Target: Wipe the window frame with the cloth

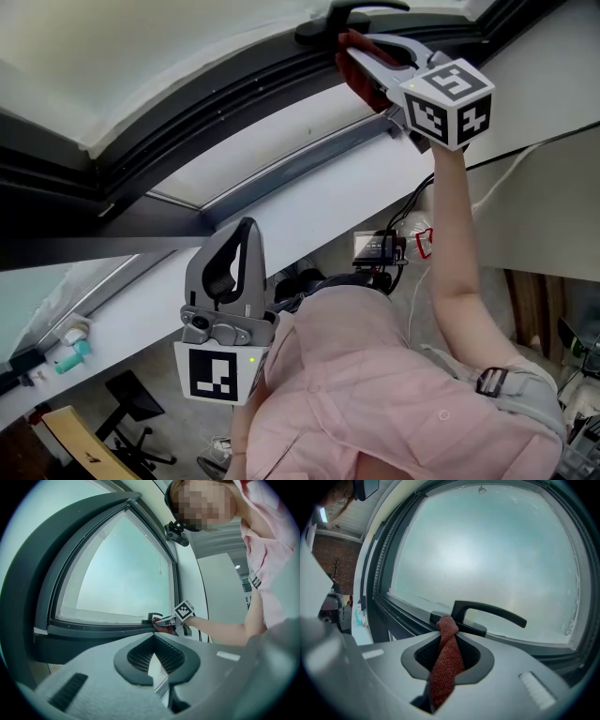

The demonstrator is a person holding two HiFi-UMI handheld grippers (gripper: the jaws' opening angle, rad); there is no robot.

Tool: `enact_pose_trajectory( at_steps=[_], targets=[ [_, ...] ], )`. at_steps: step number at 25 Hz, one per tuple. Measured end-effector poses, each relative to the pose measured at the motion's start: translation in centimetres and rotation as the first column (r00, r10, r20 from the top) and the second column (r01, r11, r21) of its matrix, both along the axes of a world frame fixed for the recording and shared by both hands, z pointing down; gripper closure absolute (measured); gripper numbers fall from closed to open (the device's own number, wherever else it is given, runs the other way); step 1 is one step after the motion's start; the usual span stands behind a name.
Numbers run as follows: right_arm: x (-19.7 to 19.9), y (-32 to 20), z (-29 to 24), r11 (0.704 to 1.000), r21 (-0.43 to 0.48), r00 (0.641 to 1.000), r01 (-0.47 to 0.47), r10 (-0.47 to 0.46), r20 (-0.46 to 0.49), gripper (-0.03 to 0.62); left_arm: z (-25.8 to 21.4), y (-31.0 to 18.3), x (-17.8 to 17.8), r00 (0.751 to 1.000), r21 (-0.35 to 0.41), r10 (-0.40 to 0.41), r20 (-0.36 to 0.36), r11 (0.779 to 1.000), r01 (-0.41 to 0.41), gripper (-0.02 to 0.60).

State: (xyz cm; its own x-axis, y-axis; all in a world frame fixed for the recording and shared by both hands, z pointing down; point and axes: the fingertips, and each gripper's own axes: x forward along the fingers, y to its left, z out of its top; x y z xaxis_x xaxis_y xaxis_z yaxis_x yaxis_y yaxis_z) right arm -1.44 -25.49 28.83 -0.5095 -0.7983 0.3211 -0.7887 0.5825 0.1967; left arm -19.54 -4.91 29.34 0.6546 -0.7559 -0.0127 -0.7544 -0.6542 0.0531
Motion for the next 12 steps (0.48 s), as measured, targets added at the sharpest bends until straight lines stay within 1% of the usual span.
enact_pose_trajectory(
  at_steps=[5, 8, 10, 12],
  targets=[
    [0.3, -0.2, 0.1, 1.0, 0.004, 1.0, -0.022, 0.022, -0.001, 0.528, 0.1, 0.1, -0.4, 1.0, -0.009, -0.017, -0.004, 1.0, 0.017, 0.584],
    [0.3, -0.2, 0.0, 0.998, -0.001, 0.998, -0.062, 0.062, 0.011, 0.528, 0.0, 0.3, -0.8, 0.999, -0.017, -0.03, -0.011, 0.999, 0.03, 0.584],
    [0.2, 0.3, -0.4, 0.995, -0.009, 0.992, -0.101, 0.102, 0.075, 0.528, -0.1, 0.5, -1.1, 0.999, -0.022, -0.037, -0.015, 0.999, 0.037, 0.584],
    [-0.6, 1.6, -1.2, 0.994, -0.007, 0.982, -0.109, 0.109, 0.157, 0.528, -0.3, 0.9, -1.5, 0.999, 0.001, -0.032, -0.006, 0.999, 0.032, 0.584]
  ],
)
